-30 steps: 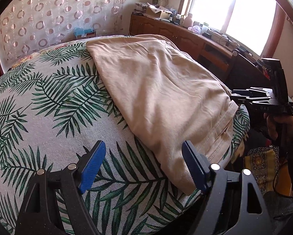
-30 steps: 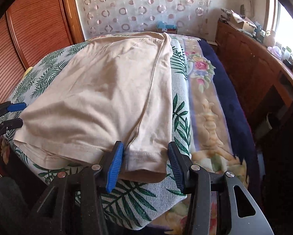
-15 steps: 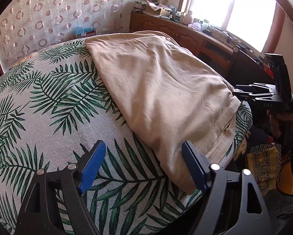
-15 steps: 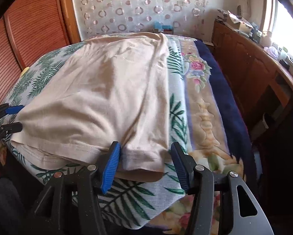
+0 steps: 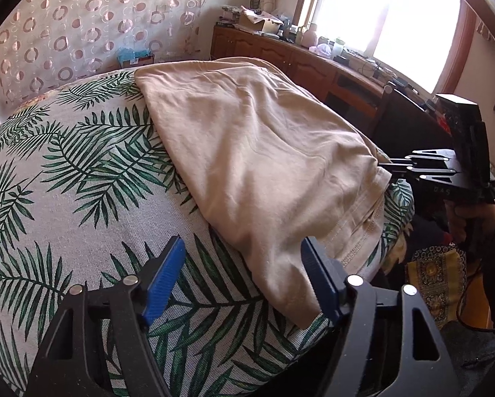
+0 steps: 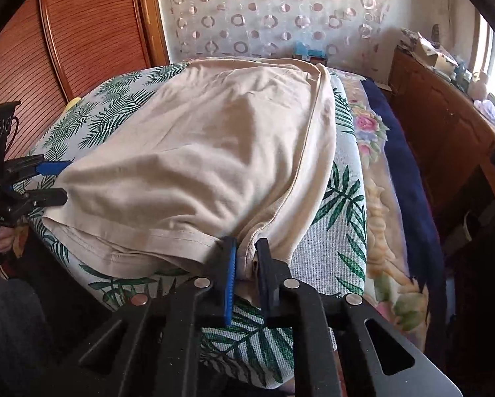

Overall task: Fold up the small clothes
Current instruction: 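Grasp the shirt edge with the left tool while the right tool grasps it too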

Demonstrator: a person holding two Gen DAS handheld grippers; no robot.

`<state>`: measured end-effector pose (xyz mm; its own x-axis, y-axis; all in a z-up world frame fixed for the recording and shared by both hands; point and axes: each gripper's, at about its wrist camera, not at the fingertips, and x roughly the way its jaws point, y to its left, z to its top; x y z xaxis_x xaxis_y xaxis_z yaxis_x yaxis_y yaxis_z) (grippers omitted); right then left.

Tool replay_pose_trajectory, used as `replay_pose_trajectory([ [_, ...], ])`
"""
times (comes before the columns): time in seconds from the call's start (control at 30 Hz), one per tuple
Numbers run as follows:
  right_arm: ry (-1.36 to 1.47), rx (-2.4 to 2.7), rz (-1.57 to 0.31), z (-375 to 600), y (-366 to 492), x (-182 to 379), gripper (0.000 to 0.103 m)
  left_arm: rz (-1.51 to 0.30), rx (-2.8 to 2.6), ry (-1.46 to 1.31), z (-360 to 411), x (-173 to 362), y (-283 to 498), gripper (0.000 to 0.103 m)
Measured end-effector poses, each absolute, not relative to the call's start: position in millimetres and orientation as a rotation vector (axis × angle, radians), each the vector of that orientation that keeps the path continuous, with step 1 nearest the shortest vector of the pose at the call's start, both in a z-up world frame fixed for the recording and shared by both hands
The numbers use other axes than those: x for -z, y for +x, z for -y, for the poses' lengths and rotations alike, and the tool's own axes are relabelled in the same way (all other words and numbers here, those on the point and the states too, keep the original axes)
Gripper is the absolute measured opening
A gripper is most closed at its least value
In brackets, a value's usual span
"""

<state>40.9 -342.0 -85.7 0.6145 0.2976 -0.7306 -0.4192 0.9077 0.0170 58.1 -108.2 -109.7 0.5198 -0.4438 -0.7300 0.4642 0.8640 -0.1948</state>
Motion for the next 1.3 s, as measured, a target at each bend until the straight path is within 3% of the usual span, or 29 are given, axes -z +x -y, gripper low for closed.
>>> replay_pose_trajectory([
  [0.17, -0.165, -0.402, -0.792, 340.2, 38.0, 83.8, 0.009, -0.872, 0.570, 0.029, 110.2, 109.6, 55.2, 0.040],
  [0.37, -0.155, -0.386, -0.755, 342.2, 31.2, 72.9, 0.009, -0.886, 0.625, 0.066, 117.8, 110.4, 47.8, 0.039],
  [0.43, -0.153, -0.381, -0.732, 343.0, 28.7, 65.7, 0.009, -0.883, 0.648, 0.074, 119.2, 108.9, 44.8, 0.029],
  [0.47, -0.153, -0.379, -0.720, 343.3, 27.4, 63.1, 0.009, -0.871, 0.648, 0.087, 120.9, 107.3, 42.8, 0.013],
  [0.5, -0.152, -0.378, -0.708, 343.4, 26.0, 59.9, 0.009, -0.861, 0.642, 0.103, 122.6, 105.2, 42.0, 0.007],
  [0.9, -0.174, -0.356, -0.536, 341.2, 56.7, 3.1, 0.009, -0.644, 0.606, 0.001, 102.1, 18.3, 94.6, 0.005],
  [1.3, -0.193, -0.386, -0.476, 316.6, 147.9, -17.4, 0.009, -0.624, 0.501, -0.030, 90.5, 6.8, 201.4, 0.005],
])
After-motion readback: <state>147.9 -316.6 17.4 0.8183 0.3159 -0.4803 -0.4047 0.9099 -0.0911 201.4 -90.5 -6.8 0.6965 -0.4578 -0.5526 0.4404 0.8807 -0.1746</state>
